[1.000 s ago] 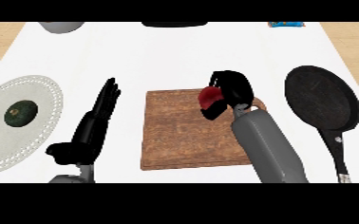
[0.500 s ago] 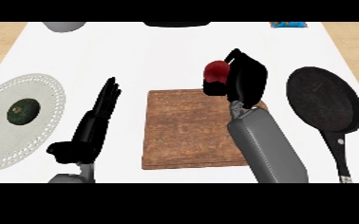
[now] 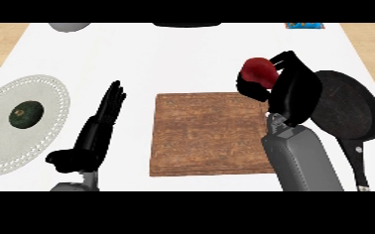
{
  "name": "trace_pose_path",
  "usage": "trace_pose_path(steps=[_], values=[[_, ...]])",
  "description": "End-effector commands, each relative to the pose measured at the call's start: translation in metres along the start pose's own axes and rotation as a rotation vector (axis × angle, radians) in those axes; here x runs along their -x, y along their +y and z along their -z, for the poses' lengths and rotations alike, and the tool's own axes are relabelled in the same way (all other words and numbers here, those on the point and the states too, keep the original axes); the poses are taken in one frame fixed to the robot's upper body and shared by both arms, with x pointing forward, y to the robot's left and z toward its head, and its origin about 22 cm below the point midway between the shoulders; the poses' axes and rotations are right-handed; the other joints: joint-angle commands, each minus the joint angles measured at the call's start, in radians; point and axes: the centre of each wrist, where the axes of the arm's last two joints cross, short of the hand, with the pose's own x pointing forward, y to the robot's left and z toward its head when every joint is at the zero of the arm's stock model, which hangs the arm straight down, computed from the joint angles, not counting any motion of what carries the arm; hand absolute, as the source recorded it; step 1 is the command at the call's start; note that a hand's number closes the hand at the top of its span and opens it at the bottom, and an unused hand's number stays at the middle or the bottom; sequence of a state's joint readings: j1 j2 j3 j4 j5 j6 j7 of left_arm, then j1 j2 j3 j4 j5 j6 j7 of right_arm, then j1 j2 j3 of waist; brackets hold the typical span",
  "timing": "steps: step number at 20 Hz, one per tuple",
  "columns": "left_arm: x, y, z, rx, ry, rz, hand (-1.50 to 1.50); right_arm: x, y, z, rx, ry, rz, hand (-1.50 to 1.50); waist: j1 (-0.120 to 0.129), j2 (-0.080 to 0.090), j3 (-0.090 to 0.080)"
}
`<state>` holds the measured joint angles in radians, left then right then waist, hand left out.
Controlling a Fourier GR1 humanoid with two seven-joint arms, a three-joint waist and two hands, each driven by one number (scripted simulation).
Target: Pick the pear from the cutting board and place it in the pan
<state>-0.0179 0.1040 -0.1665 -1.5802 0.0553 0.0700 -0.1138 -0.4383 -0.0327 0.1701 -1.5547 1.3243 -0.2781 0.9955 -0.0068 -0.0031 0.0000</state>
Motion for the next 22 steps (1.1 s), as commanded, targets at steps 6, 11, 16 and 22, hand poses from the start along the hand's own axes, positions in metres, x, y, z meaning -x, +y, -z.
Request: trace_pose_path(steps=[6,11,16,22], values=[[0.006,-0.004,0.008,0.012,-0.013,0.017,0.0,0.099,0.002,0.058,0.176,0.118,0.003,1.5,0.006,0.006,0.001],[0.008,-0.021,-0.007,0.021,0.004,-0.012,0.0,0.14,-0.004,0.078,0.342,0.084,-0.109,1.5,0.01,0.004,0.0],[-0.004,-0.012,0.016,0.03,-0.005,-0.018,0.0,0.176,-0.022,0.129,0.454,0.139,-0.012,1.5,0.013,0.007,0.001],[-0.017,0.002,0.006,0.033,0.006,-0.001,0.0,0.224,-0.007,0.147,0.437,0.15,-0.018,1.5,0.019,0.006,0.002]])
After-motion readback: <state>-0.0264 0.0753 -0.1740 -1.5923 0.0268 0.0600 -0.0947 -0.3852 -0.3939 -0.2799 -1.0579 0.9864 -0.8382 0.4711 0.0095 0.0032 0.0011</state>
